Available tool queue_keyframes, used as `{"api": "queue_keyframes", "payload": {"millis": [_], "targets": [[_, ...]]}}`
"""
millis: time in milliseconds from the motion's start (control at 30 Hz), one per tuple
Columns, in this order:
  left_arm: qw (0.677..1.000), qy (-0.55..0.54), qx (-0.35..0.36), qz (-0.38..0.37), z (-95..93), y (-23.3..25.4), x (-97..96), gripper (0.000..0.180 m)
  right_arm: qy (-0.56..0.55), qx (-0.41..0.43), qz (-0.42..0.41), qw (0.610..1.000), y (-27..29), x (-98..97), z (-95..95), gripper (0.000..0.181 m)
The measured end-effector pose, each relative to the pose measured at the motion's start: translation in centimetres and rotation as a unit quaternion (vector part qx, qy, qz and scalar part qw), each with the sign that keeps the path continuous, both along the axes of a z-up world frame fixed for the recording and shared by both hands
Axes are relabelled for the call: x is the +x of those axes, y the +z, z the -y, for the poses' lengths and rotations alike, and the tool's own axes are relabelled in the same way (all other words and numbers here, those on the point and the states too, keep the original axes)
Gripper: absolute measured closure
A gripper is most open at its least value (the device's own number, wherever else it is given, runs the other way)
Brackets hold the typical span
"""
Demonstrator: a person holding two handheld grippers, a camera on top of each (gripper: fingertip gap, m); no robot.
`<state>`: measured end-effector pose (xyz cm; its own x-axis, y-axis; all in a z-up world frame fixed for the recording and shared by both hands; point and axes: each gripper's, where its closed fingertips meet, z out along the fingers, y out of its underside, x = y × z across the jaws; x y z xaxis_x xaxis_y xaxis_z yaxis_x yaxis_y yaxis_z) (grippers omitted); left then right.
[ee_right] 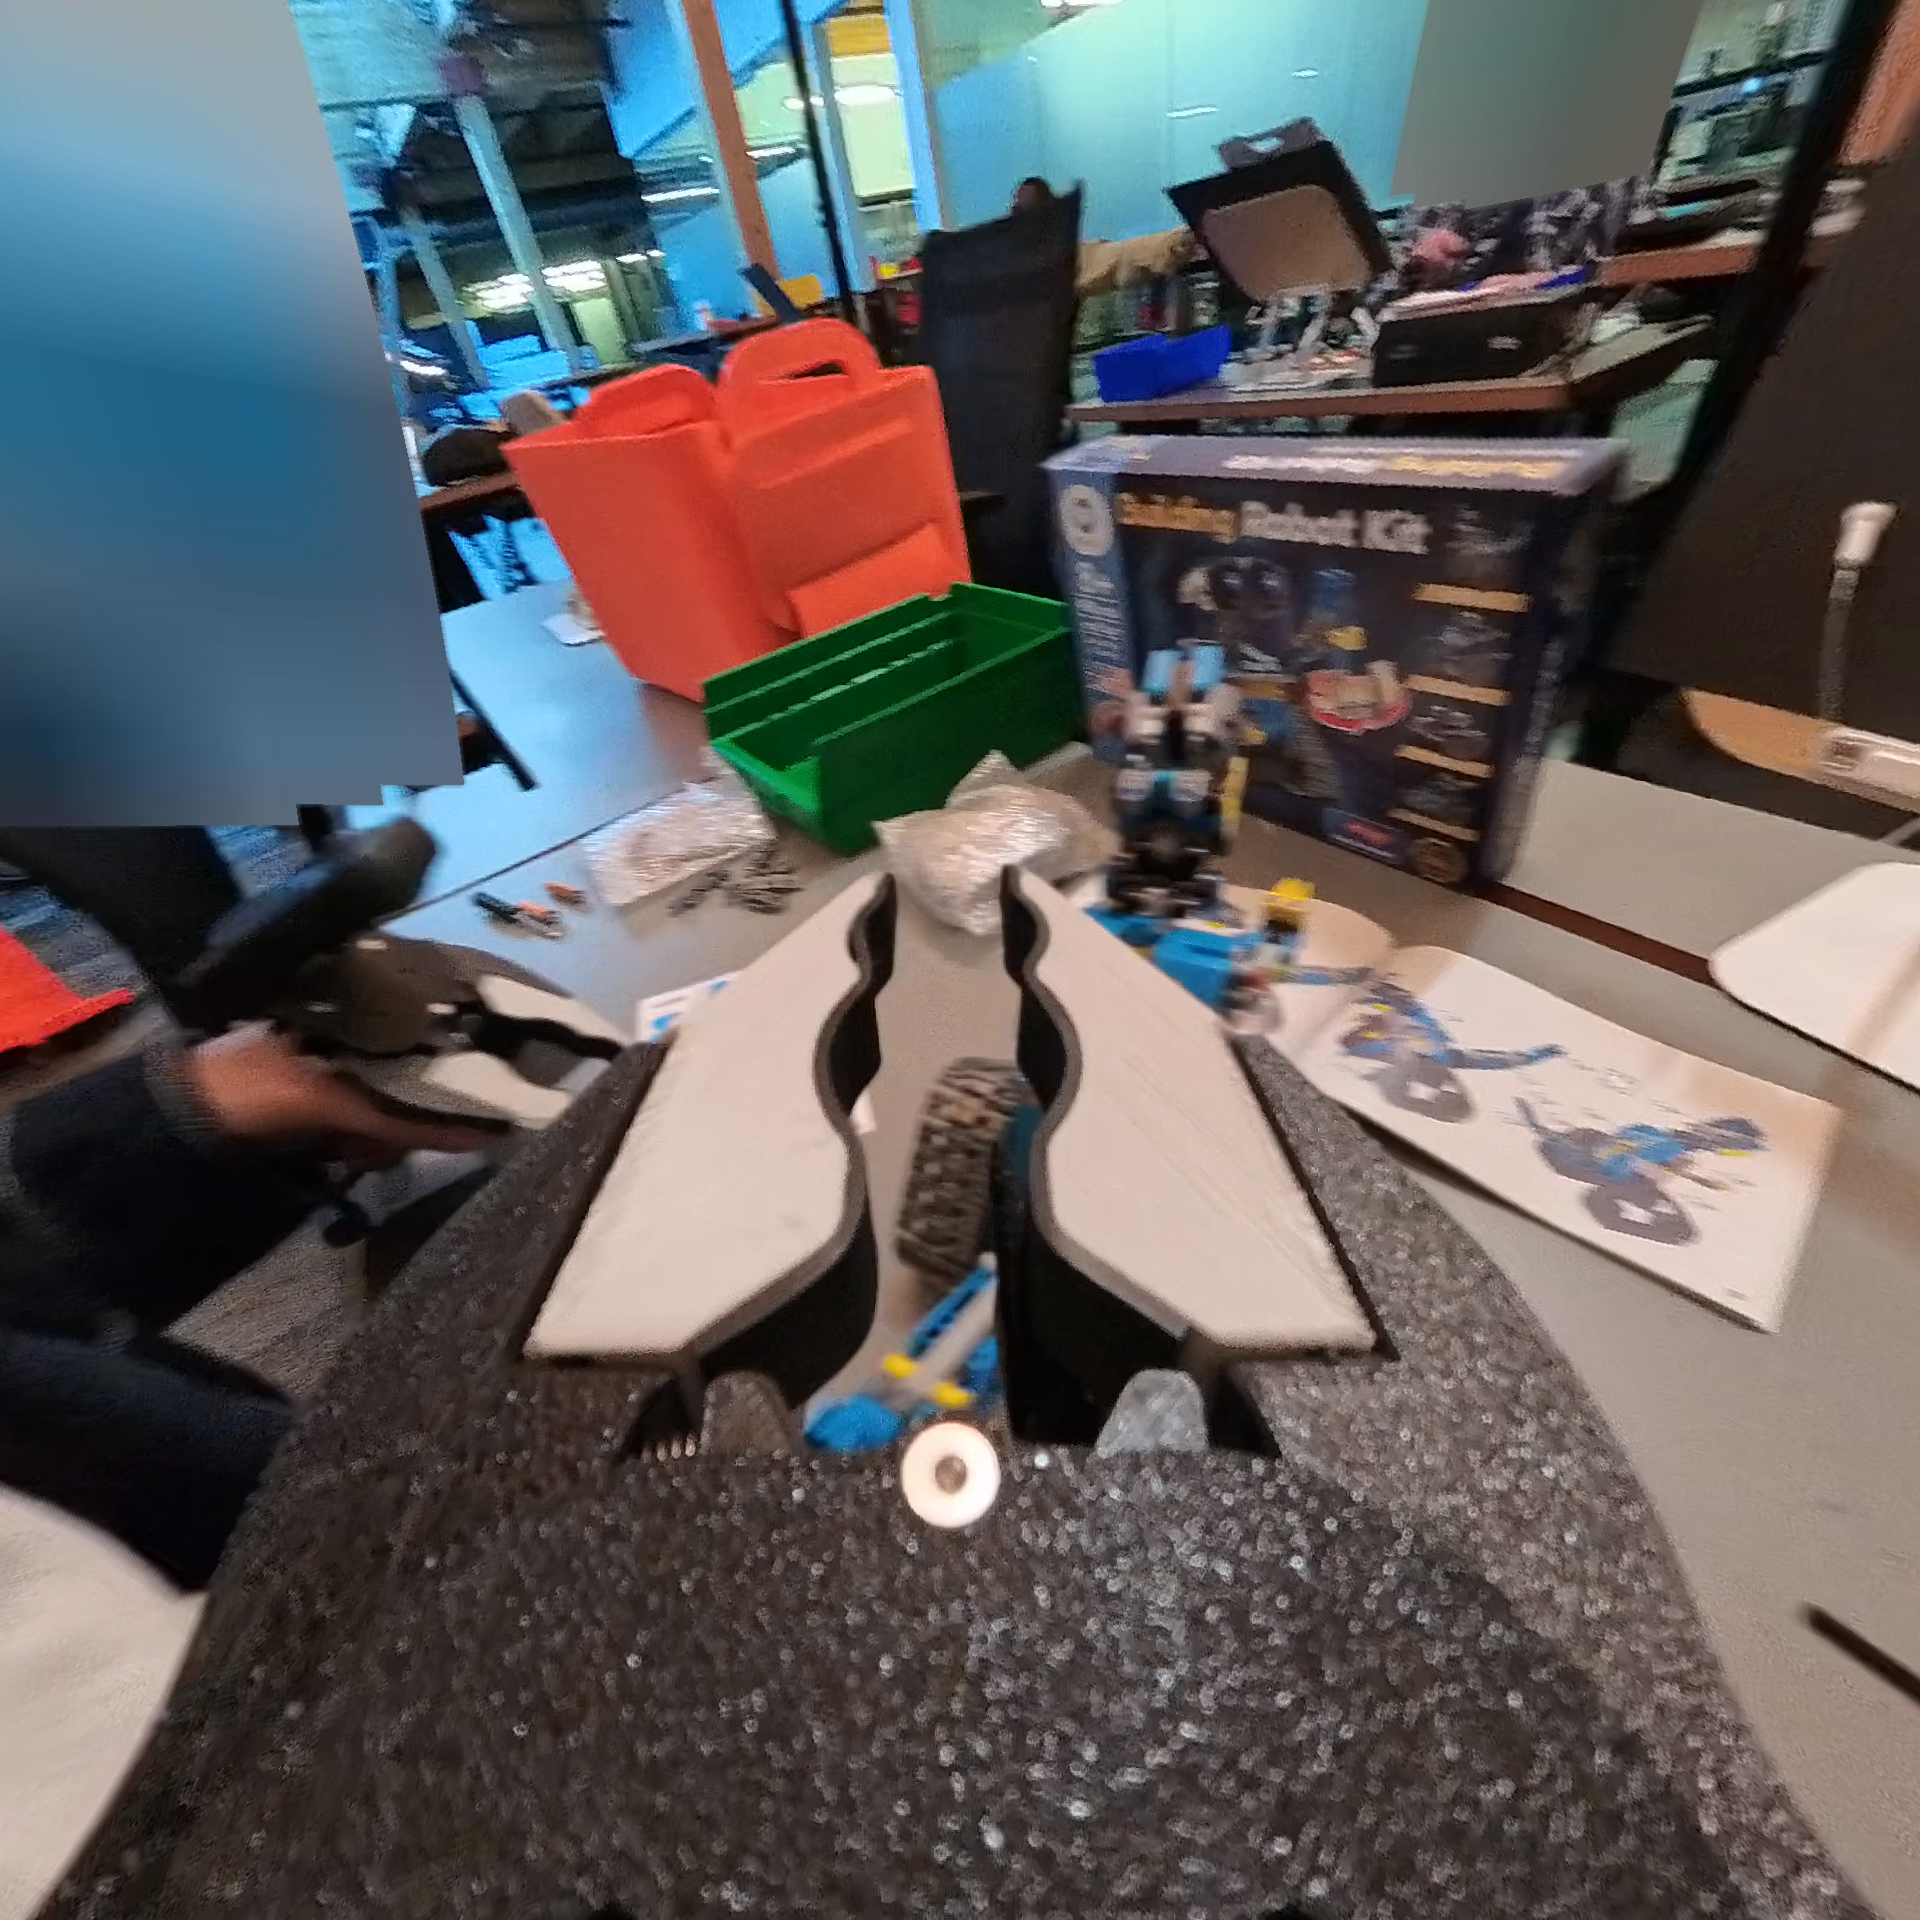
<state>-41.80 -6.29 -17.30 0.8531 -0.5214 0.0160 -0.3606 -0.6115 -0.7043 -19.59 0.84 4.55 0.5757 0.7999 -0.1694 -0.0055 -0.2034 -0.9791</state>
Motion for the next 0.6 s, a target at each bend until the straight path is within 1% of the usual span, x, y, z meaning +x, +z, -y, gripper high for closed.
{"api": "queue_keyframes", "payload": {"millis": [67, 133, 200, 333, 467, 600], "targets": [[1.0, -0.007, 0.0, -0.017, 0.0, -0.8, 0.1, 0.135, 0.04, -0.001, -0.014, 0.999, 0.9, -2.1, 3.4, 0.161], [1.0, -0.017, 0.001, -0.018, 0.1, -1.0, 0.2, 0.135, 0.095, -0.005, -0.028, 0.995, 1.5, -4.5, 7.1, 0.162], [1.0, -0.026, 0.009, -0.013, 0.2, -0.7, 0.3, 0.135, 0.149, -0.006, -0.017, 0.989, 0.7, -7.1, 10.4, 0.162], [0.999, -0.048, 0.003, -0.025, 0.9, -1.3, 0.1, 0.135, 0.225, -0.024, 0.064, 0.972, -4.5, -11.2, 14.4, 0.162], [0.999, -0.049, -0.001, -0.003, 1.4, -1.3, 0.0, 0.133, 0.256, -0.049, 0.111, 0.959, -10.0, -14.0, 15.7, 0.162], [0.998, -0.047, -0.02, 0.033, 2.3, -1.3, -0.7, 0.133, 0.255, -0.072, 0.178, 0.948, -15.0, -15.1, 15.3, 0.162]]}}
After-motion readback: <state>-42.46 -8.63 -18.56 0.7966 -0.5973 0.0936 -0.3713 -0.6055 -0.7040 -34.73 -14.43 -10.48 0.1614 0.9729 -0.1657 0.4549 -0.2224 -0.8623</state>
